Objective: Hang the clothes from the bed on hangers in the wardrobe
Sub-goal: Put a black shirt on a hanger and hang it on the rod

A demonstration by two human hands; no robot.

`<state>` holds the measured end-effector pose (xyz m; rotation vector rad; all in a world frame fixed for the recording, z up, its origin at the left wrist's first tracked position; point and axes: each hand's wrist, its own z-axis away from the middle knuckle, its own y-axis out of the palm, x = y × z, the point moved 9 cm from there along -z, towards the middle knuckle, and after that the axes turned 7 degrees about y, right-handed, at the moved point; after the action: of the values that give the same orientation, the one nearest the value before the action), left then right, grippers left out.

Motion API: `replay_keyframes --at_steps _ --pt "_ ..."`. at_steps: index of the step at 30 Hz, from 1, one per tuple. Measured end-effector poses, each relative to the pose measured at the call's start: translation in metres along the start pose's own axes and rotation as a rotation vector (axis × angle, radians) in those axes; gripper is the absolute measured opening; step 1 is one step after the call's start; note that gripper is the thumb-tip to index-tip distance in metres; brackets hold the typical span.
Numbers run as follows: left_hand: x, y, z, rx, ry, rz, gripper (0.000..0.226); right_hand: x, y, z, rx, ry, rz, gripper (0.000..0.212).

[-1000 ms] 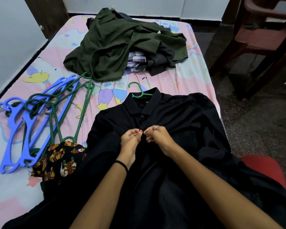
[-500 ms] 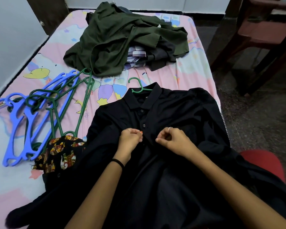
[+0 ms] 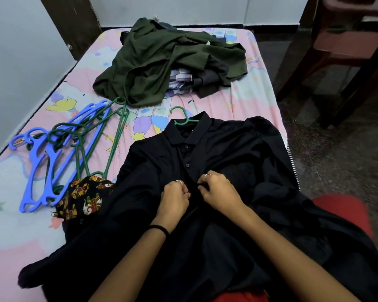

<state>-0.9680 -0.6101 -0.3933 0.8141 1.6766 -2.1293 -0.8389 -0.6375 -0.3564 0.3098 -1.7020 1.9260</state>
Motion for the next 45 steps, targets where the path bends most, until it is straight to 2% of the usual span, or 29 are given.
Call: replay_keyframes --at_steps 4,10,14,22,27,31,37,45 --pt "-0.002 -0.007 0.002 -0.021 -0.016 0.01 0.014 -0.002 -0.003 -0.004 0.023 -0.011 -0.102 0.018" --pt "-0.015 -0.019 0.004 -0.075 -0.041 0.304 0.008 0.006 -0.012 -0.006 -0.031 -0.048 -0.202 0.012" --pt "-0.017 -0.022 0.009 -0.143 -0.069 0.41 0.008 0.008 -0.016 -0.001 -0.087 -0.059 -0.251 0.008" --pt "-0.019 -0.018 0.017 -0.226 -0.121 0.584 0.018 -0.003 -0.015 0.004 -0.123 0.008 -0.332 0.011" --pt "-0.017 -0.015 0.02 -0.237 -0.156 0.635 0.012 -0.005 -0.016 0.009 -0.089 0.039 -0.428 0.011" --pt "-0.016 -0.018 0.02 -0.267 -0.161 0.662 0.008 -0.008 -0.019 0.008 -0.045 0.096 -0.533 0.023" --pt "-0.021 -0.027 0.017 -0.318 -0.164 0.663 0.011 -0.005 -0.02 -0.004 -0.018 0.146 -0.521 0.01" --pt "-0.023 -0.024 0.013 -0.305 -0.219 0.818 0.013 0.007 -0.027 -0.003 -0.096 0.09 -0.436 0.013"
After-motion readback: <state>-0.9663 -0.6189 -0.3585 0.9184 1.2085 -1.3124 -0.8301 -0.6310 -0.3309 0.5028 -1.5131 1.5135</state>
